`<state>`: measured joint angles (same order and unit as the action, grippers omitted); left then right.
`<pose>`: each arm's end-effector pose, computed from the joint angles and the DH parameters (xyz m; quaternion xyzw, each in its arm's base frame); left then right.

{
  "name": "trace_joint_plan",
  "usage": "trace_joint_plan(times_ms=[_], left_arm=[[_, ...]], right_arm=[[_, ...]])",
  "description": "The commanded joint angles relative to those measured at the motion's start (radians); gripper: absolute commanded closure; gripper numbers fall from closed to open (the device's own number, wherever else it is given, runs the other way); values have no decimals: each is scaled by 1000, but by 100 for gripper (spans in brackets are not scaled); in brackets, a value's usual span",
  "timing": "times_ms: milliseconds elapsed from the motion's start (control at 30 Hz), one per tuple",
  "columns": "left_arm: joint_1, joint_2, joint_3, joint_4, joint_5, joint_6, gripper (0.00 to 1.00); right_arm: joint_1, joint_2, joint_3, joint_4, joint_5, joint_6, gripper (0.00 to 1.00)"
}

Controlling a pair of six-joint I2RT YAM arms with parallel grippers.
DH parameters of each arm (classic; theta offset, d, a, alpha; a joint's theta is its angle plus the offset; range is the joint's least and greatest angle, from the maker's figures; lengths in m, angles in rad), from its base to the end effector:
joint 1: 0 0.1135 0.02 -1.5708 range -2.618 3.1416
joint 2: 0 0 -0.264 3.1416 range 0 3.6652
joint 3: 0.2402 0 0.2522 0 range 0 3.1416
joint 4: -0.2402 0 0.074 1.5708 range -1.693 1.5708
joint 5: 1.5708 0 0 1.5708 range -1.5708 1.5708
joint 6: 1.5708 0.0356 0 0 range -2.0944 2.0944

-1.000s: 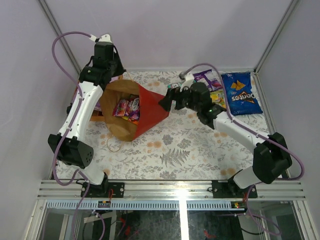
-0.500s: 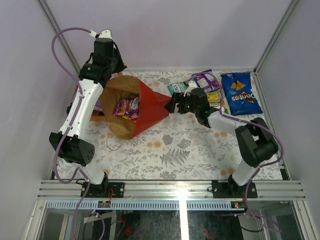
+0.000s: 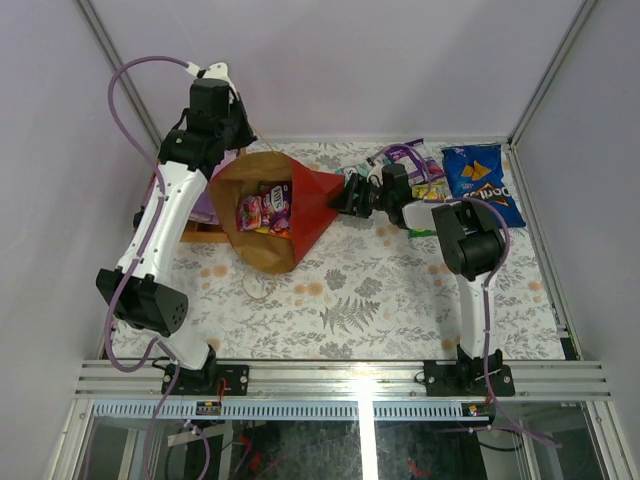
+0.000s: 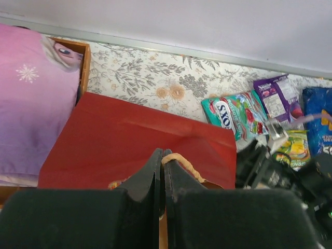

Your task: Take the snacks out of the paper bag

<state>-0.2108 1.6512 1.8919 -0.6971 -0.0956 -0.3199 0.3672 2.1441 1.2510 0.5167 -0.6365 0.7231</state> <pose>0.3557 -0.0726 0.4451 -0.0714 0.8451 -0.0994 0.5204 0.4208 0.1845 0.1444 -0.0341 0.8041 0.4982 0.3225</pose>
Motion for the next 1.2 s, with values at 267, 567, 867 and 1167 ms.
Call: trace_joint_plan(times_ms=[267, 567, 867, 1167], left_arm=[[-173, -15, 18, 63, -56, 60, 100], [-215, 28, -9, 62, -101, 15, 100], [-214, 45, -33, 43, -233, 1, 100], [-208, 40, -55, 36, -245, 12, 100]], right_arm=[[-49, 227, 499, -130, -161, 38, 26], [-71, 288, 836, -486, -248, -104, 12], [-77, 369, 1034, -697, -223, -193, 11], [-177, -242, 336, -476, 219, -80, 8]])
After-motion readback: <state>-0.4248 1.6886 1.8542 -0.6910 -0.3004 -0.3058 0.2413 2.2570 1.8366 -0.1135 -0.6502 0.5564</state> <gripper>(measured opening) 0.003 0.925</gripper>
